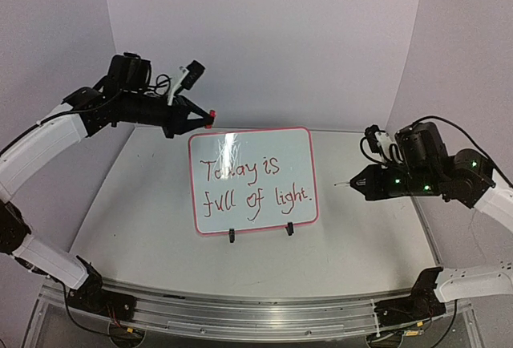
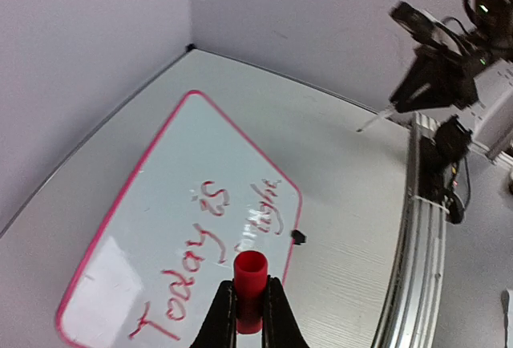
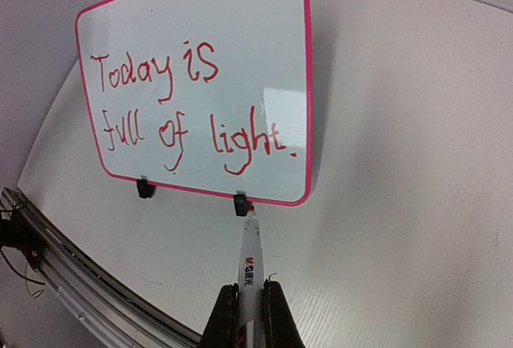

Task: Write a sentence on the whiteboard
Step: Insert the pen cap into the whiteboard marker.

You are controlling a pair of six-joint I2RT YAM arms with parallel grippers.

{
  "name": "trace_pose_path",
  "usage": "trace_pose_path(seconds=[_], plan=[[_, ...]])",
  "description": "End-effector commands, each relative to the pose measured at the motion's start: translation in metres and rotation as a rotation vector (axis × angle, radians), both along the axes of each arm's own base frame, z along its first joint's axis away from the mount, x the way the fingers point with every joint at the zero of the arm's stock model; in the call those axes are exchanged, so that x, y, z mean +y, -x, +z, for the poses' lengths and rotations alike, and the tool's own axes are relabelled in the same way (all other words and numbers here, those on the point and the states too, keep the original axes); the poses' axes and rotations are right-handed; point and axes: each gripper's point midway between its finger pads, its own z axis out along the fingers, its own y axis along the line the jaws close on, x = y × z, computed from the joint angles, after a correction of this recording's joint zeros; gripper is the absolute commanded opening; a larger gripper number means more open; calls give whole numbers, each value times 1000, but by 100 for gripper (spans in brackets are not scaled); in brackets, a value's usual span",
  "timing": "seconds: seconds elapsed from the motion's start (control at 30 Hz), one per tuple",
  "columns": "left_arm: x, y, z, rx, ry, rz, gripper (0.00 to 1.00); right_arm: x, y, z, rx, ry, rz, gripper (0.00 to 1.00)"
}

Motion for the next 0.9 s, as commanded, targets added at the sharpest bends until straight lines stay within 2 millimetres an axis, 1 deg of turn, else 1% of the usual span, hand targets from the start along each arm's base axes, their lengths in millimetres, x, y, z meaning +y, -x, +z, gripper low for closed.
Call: trace_pose_path(seconds=[0.0, 0.07, 0.1, 0.17, 0.27, 0.43, 0.53, 0.63, 0.73, 0.87], plan=[[-68, 52, -23, -85, -78, -324, 0, 29, 23, 26, 48, -122, 181, 0], [-94, 71, -44, -92, -123, -393, 0, 40, 34, 31, 78, -161, 258, 0], [-103, 78, -52, -102, -151, -411, 0, 45, 37, 34, 90, -176, 288, 0], [-119, 92, -64, -121, -199, -452, 0, 51, 40, 39, 107, -199, 309, 0], [-135, 112, -72, -123, -226, -520, 0, 59, 37, 46, 126, -222, 316, 0], [-146, 124, -80, -109, -235, -565, 0, 75, 29, 50, 152, -251, 323, 0], [-150, 127, -88, -94, -261, -572, 0, 86, 29, 53, 189, -279, 345, 0], [-153, 126, -93, -74, -292, -564, 0, 93, 32, 55, 234, -306, 365, 0], [-154, 127, -103, -49, -326, -570, 0, 97, 34, 56, 250, -314, 379, 0], [-153, 127, -114, -32, -357, -566, 0, 95, 35, 62, 228, -318, 386, 0]])
